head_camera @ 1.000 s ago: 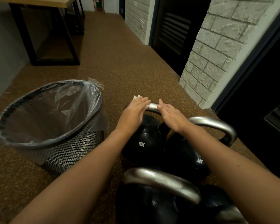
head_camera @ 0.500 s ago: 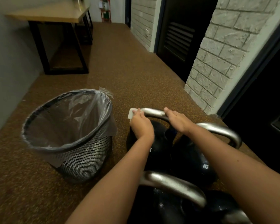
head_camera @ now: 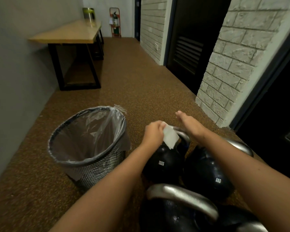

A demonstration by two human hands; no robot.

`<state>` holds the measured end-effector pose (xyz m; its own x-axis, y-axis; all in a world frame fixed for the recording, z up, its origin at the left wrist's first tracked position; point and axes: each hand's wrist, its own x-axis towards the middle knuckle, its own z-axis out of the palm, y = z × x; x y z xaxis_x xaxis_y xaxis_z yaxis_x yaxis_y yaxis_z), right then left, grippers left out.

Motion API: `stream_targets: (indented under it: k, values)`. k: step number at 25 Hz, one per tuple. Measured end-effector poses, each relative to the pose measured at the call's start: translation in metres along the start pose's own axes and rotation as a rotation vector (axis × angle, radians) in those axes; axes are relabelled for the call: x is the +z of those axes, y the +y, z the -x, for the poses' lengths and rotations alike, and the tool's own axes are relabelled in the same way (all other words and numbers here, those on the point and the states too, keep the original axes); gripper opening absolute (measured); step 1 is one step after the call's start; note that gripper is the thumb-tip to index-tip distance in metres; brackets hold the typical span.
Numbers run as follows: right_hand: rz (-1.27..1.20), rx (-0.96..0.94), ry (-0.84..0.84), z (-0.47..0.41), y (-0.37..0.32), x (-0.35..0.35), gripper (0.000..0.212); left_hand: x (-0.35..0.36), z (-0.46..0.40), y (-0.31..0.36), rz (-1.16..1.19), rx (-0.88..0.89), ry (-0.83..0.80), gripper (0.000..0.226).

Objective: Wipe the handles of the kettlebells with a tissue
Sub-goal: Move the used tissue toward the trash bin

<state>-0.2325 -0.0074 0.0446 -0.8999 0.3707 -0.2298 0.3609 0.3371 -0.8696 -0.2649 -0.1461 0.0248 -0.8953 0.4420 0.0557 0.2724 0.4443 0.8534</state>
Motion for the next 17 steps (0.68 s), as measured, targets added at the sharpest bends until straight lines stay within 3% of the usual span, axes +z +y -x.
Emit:
stream_targets:
  k: [3, 6, 9, 12, 14, 17]
  values:
    - [-0.284, 0.01, -0.127, 0.009, -0.027, 0.01, 0.039, -0.049, -0.01, 0.015, 0.128, -0.016, 0.044, 0.027]
    - [-0.34, 0.01, -0.302, 0.017, -0.052, 0.027, 0.03, -0.088, -0.009, 0.017, 0.24, -0.015, 0.1, 0.019]
    - [-0.357, 0.007, -0.335, 0.018, -0.077, 0.05, 0.02, -0.113, -0.005, 0.005, 0.208, -0.074, 0.293, 0.007]
    - [-0.201, -0.023, -0.287, 0.011, -0.095, 0.081, 0.008, -0.137, 0.003, -0.023, 0.03, -0.146, 0.448, 0.012]
    - [-0.024, -0.053, -0.254, 0.003, -0.1, 0.104, 0.005, -0.153, 0.013, -0.052, -0.206, -0.142, 0.512, 0.024]
    - [0.118, -0.062, -0.24, -0.002, -0.107, 0.144, 0.003, -0.176, 0.024, -0.096, -0.645, -0.122, 0.409, 0.041]
